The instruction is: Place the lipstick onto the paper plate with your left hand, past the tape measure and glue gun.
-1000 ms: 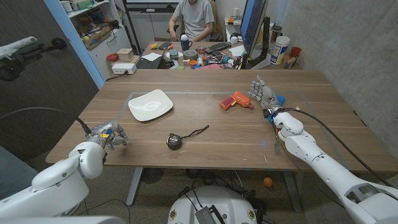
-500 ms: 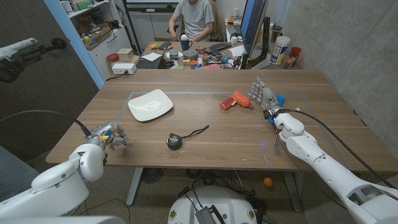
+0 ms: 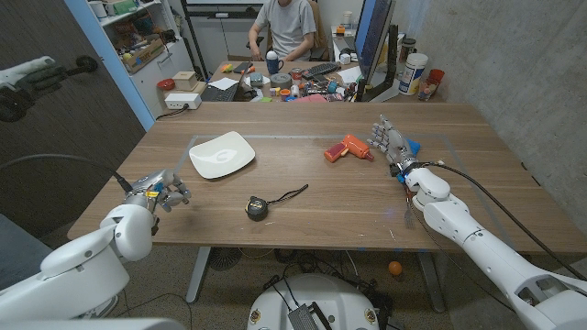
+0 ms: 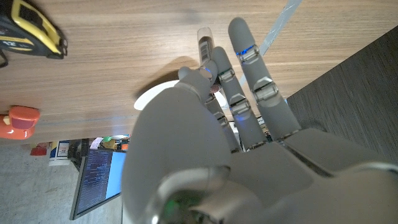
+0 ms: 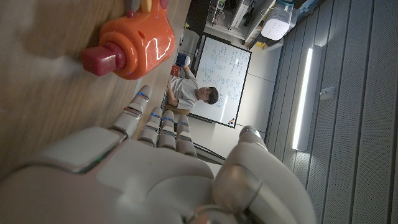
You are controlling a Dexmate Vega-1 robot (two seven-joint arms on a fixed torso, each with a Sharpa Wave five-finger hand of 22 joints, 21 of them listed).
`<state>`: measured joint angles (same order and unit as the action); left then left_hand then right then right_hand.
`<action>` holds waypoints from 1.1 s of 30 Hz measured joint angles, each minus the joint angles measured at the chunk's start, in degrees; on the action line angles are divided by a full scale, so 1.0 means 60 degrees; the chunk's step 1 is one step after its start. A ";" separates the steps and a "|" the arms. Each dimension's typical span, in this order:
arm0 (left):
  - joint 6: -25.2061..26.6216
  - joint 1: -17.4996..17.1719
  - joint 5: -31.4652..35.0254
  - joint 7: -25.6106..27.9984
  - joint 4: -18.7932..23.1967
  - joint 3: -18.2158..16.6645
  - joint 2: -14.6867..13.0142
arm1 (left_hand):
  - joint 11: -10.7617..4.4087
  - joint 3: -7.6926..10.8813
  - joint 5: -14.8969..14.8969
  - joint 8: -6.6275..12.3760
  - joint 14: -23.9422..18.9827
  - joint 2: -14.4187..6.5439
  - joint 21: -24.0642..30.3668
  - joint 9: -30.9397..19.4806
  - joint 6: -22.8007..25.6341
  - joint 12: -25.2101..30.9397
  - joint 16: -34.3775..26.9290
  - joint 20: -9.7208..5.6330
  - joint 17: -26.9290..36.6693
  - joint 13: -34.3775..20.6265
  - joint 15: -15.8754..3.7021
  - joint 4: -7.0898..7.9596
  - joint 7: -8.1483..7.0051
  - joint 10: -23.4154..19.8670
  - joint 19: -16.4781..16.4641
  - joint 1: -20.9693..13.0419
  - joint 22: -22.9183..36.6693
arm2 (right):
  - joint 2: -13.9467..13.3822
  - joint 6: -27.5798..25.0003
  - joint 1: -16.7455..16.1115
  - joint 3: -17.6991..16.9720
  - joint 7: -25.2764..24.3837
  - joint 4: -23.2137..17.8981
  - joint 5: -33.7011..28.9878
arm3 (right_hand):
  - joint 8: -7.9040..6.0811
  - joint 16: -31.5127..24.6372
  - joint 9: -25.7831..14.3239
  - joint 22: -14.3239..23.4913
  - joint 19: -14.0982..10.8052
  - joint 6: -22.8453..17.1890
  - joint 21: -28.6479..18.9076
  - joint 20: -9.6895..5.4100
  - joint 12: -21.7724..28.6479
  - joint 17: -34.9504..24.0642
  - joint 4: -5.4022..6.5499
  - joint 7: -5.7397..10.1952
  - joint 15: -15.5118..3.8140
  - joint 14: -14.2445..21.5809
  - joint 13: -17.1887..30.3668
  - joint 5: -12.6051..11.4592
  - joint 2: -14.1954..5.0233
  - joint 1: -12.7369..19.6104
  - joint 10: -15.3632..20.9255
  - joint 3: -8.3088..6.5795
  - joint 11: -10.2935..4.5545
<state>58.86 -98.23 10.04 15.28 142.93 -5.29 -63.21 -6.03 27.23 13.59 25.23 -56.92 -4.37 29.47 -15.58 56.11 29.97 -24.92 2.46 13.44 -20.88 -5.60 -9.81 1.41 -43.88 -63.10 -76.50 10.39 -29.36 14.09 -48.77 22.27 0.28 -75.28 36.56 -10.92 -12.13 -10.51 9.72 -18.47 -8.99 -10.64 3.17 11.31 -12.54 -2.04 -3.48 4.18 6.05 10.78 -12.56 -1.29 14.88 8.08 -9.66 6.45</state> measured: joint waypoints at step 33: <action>-0.1323 0.0549 -0.0067 -0.0308 -0.0345 -0.0797 0.0942 | -0.0009 -0.0013 0.0074 0.0111 -0.0097 -0.0027 0.0109 -0.0090 0.0053 0.0025 0.0057 0.0053 0.0180 -0.1528 0.0097 0.0012 0.0053 -0.0045 0.0153 0.0058 0.0003 | -0.0123 -0.0091 -0.0091 -0.0026 -0.0435 -0.0742 -0.0253 | 0.0000 0.0000 0.0000 0.0000 -0.0035 -0.0001 0.0000 0.0035 0.0000 0.0000 -0.0028 0.0000 0.0000 0.0070 0.0000 0.0000 0.0000 0.0000 0.0000 0.0027 0.0000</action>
<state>50.92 -94.94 9.64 13.43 140.87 -10.07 -57.56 -6.08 27.15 14.04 25.89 -57.50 -4.53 30.12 -16.12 56.42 30.13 -24.57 2.78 14.53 -30.05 -5.02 -9.74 1.73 -44.15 -62.18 -76.15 10.40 -30.10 13.55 -49.32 22.12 -2.33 -79.73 35.04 -10.92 -12.13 -10.51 9.72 -18.68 -8.99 -10.64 3.38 11.31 -12.54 -2.21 -3.48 4.18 6.47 10.77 -12.56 -1.29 14.89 8.08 -9.49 6.45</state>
